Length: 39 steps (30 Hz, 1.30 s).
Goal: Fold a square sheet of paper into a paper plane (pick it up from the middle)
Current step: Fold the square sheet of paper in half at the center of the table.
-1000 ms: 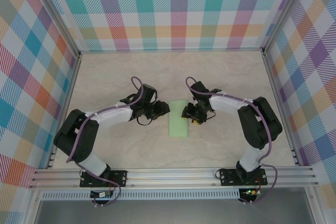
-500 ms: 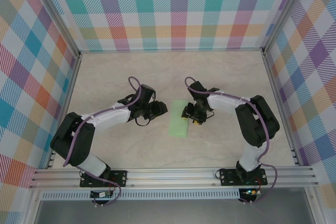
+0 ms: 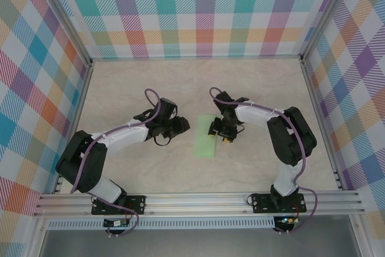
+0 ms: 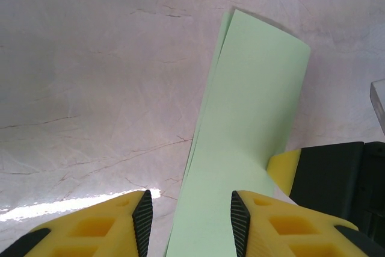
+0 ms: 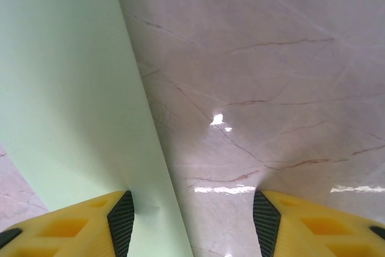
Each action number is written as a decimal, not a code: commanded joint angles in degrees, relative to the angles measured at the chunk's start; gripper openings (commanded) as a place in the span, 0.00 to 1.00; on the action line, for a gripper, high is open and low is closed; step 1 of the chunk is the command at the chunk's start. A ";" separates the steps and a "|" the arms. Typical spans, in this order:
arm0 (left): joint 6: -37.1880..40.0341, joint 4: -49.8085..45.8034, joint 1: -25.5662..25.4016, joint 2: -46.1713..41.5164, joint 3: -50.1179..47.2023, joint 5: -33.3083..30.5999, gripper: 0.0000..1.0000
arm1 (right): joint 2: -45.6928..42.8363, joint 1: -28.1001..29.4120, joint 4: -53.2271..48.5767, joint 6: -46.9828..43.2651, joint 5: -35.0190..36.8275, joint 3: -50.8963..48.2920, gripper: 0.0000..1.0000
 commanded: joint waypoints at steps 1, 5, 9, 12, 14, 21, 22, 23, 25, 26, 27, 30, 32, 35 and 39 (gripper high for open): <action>-0.30 -1.14 -0.36 -1.18 -0.33 -0.79 0.41 | 1.93 0.01 -2.60 -1.09 0.76 1.41 0.59; -0.34 -1.32 -0.40 -0.82 -0.10 -0.65 0.41 | 2.11 0.08 -1.91 -0.54 0.48 1.31 0.60; -0.15 -1.49 -0.35 -0.74 -0.19 -0.62 0.42 | 2.63 0.09 -1.99 -0.57 0.15 1.73 0.60; -0.17 -1.28 -0.42 -0.58 -0.08 -0.47 0.42 | 3.15 0.18 -2.60 -0.32 0.69 2.17 0.60; -0.15 -1.14 -0.36 -0.56 -0.05 -0.33 0.42 | 3.71 0.18 -3.33 -0.28 0.89 2.68 0.60; 0.18 -1.08 -0.35 -0.38 0.00 0.01 0.42 | 5.43 0.40 -4.63 -0.66 1.44 3.67 0.60; 0.22 -1.14 -0.35 -0.38 -0.07 0.01 0.42 | 5.60 0.44 -4.93 -0.67 1.70 3.76 0.60; 0.17 -1.14 -0.41 -0.32 -0.01 0.09 0.42 | 5.71 0.49 -5.19 -0.54 1.88 3.85 0.60; 0.18 -1.06 -0.35 -0.21 0.01 0.17 0.42 | 5.97 0.44 -5.74 -0.15 2.33 3.94 0.60; 0.20 -1.06 -0.40 -0.12 0.03 0.28 0.42 | 6.15 0.49 -5.81 0.02 2.34 3.94 0.60; 0.21 -1.06 -0.35 -0.05 0.03 0.23 0.42 | 6.30 0.47 -5.77 0.24 2.34 3.98 0.60; 0.07 -1.05 -0.39 -0.01 0.02 0.36 0.41 | 6.50 0.44 -5.42 0.95 2.02 3.77 0.60; 0.07 -1.14 -0.35 -0.03 0.15 0.36 0.41 | 6.67 0.45 -5.08 1.17 1.59 3.69 0.60; 0.16 -1.21 -0.35 -0.11 0.16 0.36 0.41 | 6.21 0.44 -4.29 -0.12 1.30 3.26 0.61; 0.29 -1.08 -0.35 -0.15 -0.08 0.53 0.41 | 5.37 0.45 -4.09 -1.67 1.57 3.13 0.59</action>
